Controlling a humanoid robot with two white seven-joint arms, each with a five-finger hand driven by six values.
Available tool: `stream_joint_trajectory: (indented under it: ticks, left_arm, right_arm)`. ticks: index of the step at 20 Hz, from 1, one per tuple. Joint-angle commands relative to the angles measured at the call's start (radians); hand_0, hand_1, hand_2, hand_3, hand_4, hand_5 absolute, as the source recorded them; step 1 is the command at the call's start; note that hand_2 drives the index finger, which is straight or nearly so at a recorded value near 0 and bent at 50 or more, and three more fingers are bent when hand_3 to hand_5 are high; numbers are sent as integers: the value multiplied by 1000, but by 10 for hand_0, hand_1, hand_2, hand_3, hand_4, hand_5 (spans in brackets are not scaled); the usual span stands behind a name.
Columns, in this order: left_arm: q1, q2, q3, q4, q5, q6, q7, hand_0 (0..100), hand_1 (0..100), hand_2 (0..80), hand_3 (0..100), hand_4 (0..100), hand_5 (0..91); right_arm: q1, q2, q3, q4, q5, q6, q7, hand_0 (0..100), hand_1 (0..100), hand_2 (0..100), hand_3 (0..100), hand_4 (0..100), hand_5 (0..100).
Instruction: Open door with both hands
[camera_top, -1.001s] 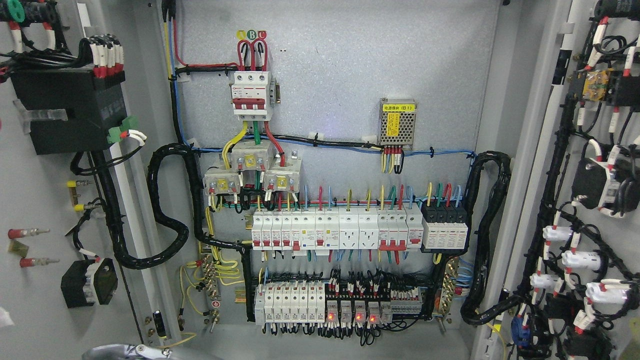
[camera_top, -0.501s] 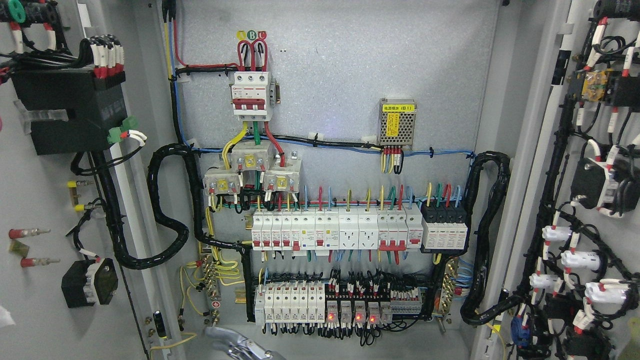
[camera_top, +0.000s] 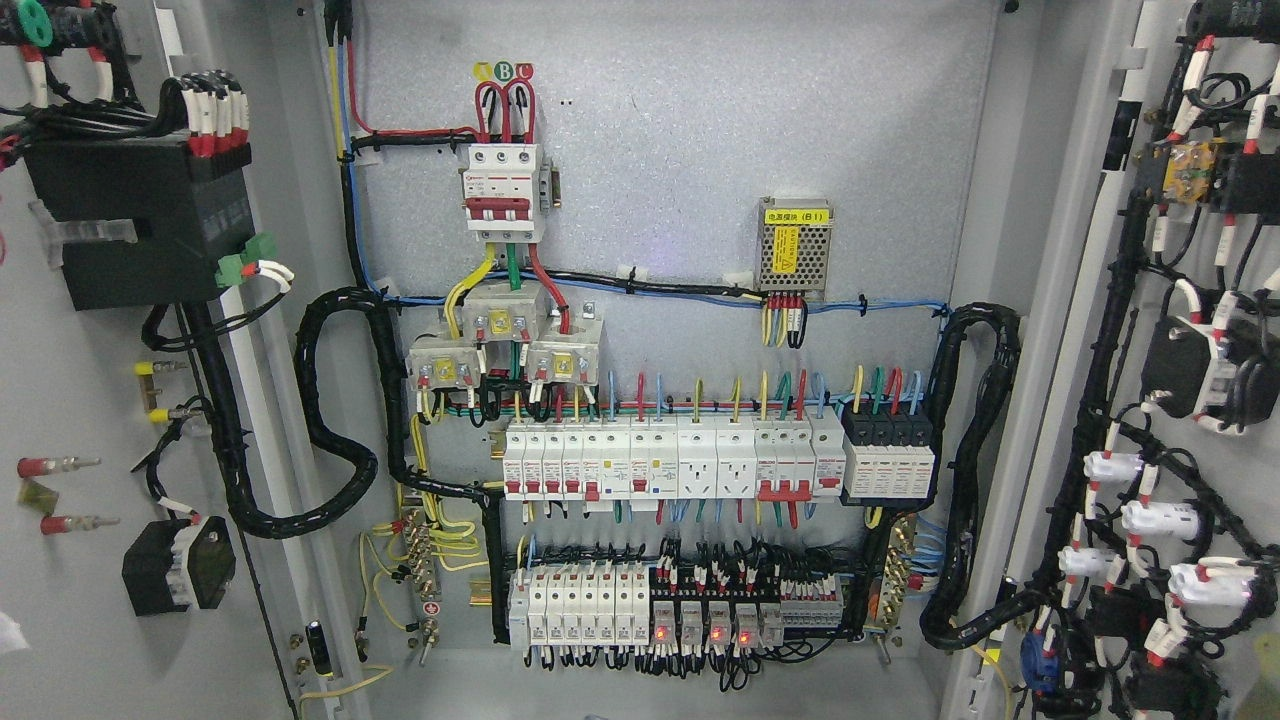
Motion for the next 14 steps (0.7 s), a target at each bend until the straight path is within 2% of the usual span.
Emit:
stream_joint_trajectory:
  ticks: [1,3,6,9,14]
  left_arm:
    - [7,73,5,-500,120,-8,-5,295,0,27,27,38,0]
    - [4,95,9,-542,165,-9,-7,295,0,26,27,38,0]
    - [-8,142,22,-570,168,-70,-43,295,0,27,27,37,0]
    - [-29,208,22,-582,168,-179,-54,295,0,27,27,37,0]
    - [-16,218,104,-582,170,-261,-54,295,0,26,27,38,0]
  right_arm:
    - [132,-89,-165,-2,16,-53,-5,219,0,0,0,0,0]
    - [168,-89,-185,15,22,-63,-5,219,0,0,0,0,0]
    - [214,-89,-217,88,32,-108,-8,219,0,0,0,0,0]
    - [215,-88,-228,200,32,-142,-8,219,0,0,0,0,0]
    - [218,-85,-272,237,31,-169,-10,218,0,0,0,0,0]
